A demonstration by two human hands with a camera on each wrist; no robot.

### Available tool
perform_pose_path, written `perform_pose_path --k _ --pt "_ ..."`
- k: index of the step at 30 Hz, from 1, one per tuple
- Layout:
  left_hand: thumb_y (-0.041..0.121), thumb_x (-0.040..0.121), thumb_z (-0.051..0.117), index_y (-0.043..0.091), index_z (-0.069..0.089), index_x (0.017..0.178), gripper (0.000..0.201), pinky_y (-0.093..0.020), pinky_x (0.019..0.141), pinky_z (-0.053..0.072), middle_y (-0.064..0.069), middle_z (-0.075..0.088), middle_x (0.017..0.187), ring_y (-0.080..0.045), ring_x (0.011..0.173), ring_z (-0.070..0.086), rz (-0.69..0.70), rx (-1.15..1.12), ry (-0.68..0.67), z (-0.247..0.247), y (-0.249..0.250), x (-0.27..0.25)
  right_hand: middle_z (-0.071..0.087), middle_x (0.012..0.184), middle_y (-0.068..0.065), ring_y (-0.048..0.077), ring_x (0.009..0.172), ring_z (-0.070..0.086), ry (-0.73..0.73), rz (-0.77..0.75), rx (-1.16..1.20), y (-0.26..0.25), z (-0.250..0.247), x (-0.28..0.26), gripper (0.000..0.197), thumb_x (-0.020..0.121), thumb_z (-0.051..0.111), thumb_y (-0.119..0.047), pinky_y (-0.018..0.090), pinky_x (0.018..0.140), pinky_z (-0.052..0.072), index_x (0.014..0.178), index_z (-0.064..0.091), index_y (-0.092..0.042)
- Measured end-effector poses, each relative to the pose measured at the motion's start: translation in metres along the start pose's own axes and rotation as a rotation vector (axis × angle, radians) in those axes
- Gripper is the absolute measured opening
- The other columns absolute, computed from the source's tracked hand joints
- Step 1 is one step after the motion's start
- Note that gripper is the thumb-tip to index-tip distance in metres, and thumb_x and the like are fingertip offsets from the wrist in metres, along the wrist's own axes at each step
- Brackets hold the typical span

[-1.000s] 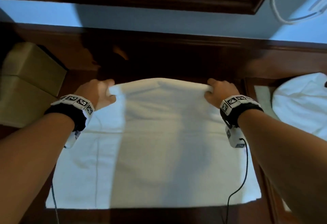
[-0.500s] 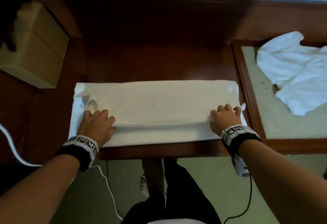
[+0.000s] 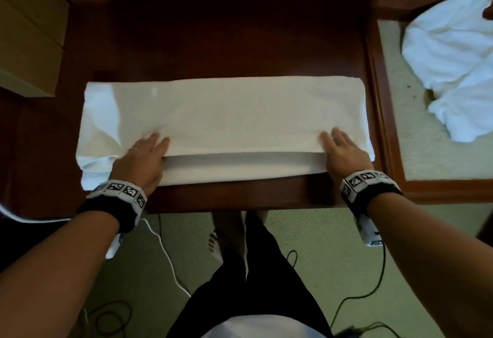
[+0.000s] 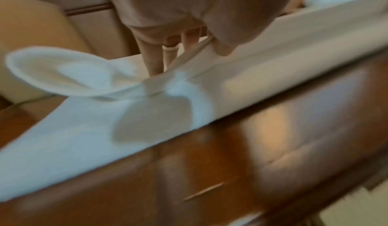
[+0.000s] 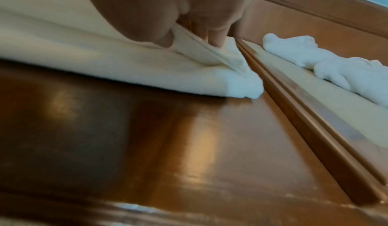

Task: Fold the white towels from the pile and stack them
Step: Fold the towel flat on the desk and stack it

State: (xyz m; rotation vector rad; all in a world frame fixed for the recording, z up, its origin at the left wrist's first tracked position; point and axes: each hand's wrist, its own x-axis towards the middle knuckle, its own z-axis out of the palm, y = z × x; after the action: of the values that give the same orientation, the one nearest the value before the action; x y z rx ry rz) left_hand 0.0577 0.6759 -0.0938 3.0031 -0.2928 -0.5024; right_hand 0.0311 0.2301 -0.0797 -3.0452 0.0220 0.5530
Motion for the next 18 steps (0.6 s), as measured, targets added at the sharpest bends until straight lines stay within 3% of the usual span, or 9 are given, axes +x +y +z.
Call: perform_pose_path --k 3,5,8,11,14,16,18 --pt "0.001 0.088 0.063 0.013 0.054 0.142 0.056 -0.060 0.095 0.051 -0.015 0.051 0.147 -0.042 0.126 0.053 0.027 -0.028 0.162 0.005 0.000 -0.019 0.041 0.149 0.024 0.042 0.133 0.045 0.065 -0.052 0.034 0.015 0.002 -0.008 0.055 0.084 0.052 0.009 0.058 0.088 0.051 0.137 0.051 -0.006" --pt "0.003 0.085 0.068 0.015 0.051 0.144 0.063 -0.059 0.096 0.050 -0.015 0.047 0.150 -0.044 0.128 0.052 0.089 0.096 0.129 0.021 0.000 -0.036 0.041 0.150 0.025 0.046 0.134 0.043 0.034 -0.108 0.010 0.025 0.013 -0.018 0.061 0.082 0.055 0.011 0.061 0.095 0.048 0.140 0.050 -0.005" --pt "0.005 0.086 0.067 0.020 0.044 0.149 0.069 -0.057 0.095 0.049 -0.013 0.036 0.158 -0.044 0.133 0.045 0.063 0.136 0.049 0.029 -0.005 -0.036 0.024 0.159 0.022 0.043 0.144 0.027 -0.016 -0.092 -0.011 0.027 0.016 -0.017 0.070 0.084 0.051 0.011 0.059 0.106 0.040 0.149 0.038 -0.010" --pt "-0.001 0.085 0.066 0.012 0.058 0.138 0.055 -0.058 0.082 0.054 -0.019 0.050 0.147 -0.047 0.114 0.058 0.060 0.082 0.149 0.018 -0.004 -0.038 0.018 0.163 0.014 0.037 0.148 0.023 0.047 -0.023 0.046 0.027 0.008 -0.019 0.072 0.085 0.047 0.012 0.053 0.100 0.045 0.150 0.038 -0.018" --pt "-0.003 0.087 0.059 0.007 0.063 0.132 0.046 -0.059 0.076 0.056 -0.023 0.057 0.137 -0.049 0.105 0.062 0.171 0.035 0.259 0.023 -0.011 -0.053 0.025 0.160 0.016 0.039 0.146 0.028 0.052 -0.056 0.035 0.036 0.017 -0.035 0.076 0.082 0.050 0.012 0.056 0.102 0.045 0.150 0.039 -0.019" --pt "-0.005 0.081 0.067 0.007 0.064 0.131 0.051 -0.059 0.073 0.056 -0.022 0.057 0.138 -0.050 0.105 0.060 0.209 0.053 0.224 0.029 -0.014 -0.057 0.021 0.161 0.019 0.042 0.146 0.024 -0.023 -0.068 -0.049 0.038 0.025 -0.044 0.077 0.084 0.051 0.007 0.059 0.108 0.038 0.154 0.031 -0.019" --pt "-0.001 0.075 0.075 0.008 0.059 0.137 0.065 -0.058 0.078 0.053 -0.021 0.052 0.143 -0.048 0.111 0.056 0.153 0.089 0.145 0.030 -0.014 -0.054 0.016 0.161 0.021 0.043 0.147 0.019 -0.052 -0.004 -0.107 0.026 0.024 -0.045 0.075 0.085 0.051 0.003 0.059 0.114 0.029 0.154 0.026 -0.015"
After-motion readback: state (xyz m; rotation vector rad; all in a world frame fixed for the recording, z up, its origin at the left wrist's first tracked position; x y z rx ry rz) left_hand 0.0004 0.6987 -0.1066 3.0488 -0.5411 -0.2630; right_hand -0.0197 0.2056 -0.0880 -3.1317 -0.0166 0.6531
